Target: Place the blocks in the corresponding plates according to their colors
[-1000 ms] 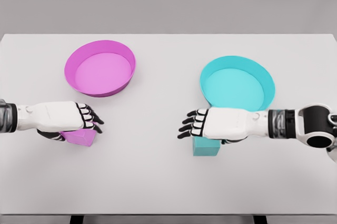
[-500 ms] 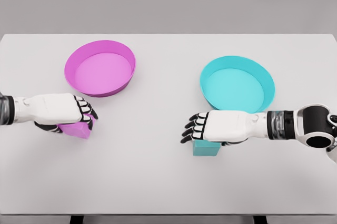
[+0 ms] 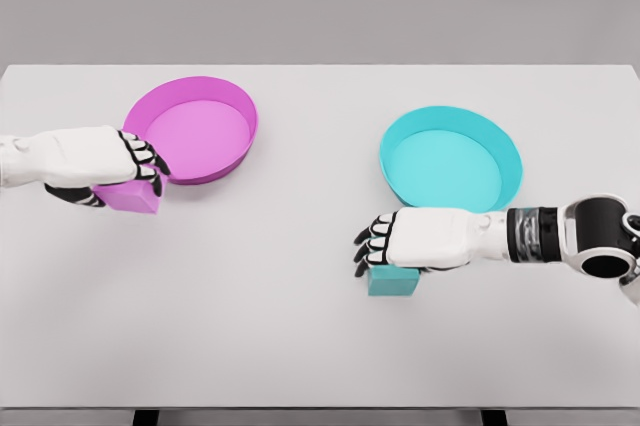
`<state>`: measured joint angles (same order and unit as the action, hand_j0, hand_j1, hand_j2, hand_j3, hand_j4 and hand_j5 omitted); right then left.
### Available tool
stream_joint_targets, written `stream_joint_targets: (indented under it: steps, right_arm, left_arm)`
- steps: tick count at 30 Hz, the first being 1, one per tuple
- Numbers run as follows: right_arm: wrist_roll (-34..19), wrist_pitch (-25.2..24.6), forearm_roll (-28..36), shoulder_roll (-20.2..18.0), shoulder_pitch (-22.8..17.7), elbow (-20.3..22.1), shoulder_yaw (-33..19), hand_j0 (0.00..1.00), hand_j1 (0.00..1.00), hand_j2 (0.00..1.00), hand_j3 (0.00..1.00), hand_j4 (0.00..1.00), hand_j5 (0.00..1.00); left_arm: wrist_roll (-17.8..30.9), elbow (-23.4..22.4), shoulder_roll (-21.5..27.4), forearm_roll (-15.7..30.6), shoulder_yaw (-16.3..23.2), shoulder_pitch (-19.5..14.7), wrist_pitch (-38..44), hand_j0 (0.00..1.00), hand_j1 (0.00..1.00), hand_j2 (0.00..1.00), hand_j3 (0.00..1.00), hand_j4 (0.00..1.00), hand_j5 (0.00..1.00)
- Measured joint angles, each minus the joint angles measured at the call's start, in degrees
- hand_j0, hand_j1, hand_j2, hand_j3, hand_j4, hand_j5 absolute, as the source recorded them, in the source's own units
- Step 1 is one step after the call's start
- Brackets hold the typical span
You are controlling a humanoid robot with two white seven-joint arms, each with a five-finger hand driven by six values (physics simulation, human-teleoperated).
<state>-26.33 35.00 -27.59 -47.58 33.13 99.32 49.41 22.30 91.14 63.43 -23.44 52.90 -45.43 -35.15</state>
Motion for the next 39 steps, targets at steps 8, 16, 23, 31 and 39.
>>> stream_joint_targets:
  steps: [8, 16, 23, 31, 39]
  right_arm:
    - [0.0, 0.1, 0.1, 0.0, 0.7, 0.0, -0.2, 0.7, 0.7, 0.7, 0.7, 0.7, 0.7]
    - [0.3, 0.1, 0.7, -0.3, 1.8, 0.0, -0.4, 0.66, 0.66, 0.66, 0.66, 0.66, 0.66]
    - [0.4, 0.1, 0.9, -0.5, 2.1, 0.0, -0.6, 0.62, 0.62, 0.62, 0.62, 0.62, 0.62]
    - [0.4, 0.1, 2.0, -1.0, 2.5, -0.1, -2.2, 0.62, 0.62, 0.62, 0.62, 0.62, 0.62]
    - [0.4, 0.1, 2.8, -1.1, 3.3, -0.3, -3.9, 0.6, 0.6, 0.6, 0.6, 0.6, 0.6]
  left_arm:
    - [3.9, -11.1, -8.9, 0.0, 0.0, -5.3, 0.0, 0.6, 0.6, 0.6, 0.6, 0.6, 0.6]
    - [5.9, -22.7, -17.1, -0.4, 0.1, -8.8, 0.0, 0.6, 0.6, 0.6, 0.6, 0.6, 0.6]
    - [6.2, -32.5, -24.1, -2.7, 0.0, -10.0, 0.0, 0.63, 0.63, 0.63, 0.63, 0.63, 0.63]
    - [5.3, -34.6, -27.1, -4.8, 0.0, -10.4, -0.1, 1.0, 1.0, 1.0, 1.0, 1.0, 1.0]
    - [3.8, -35.2, -27.3, -5.4, -0.1, -12.0, -0.2, 1.0, 1.0, 1.0, 1.0, 1.0, 1.0]
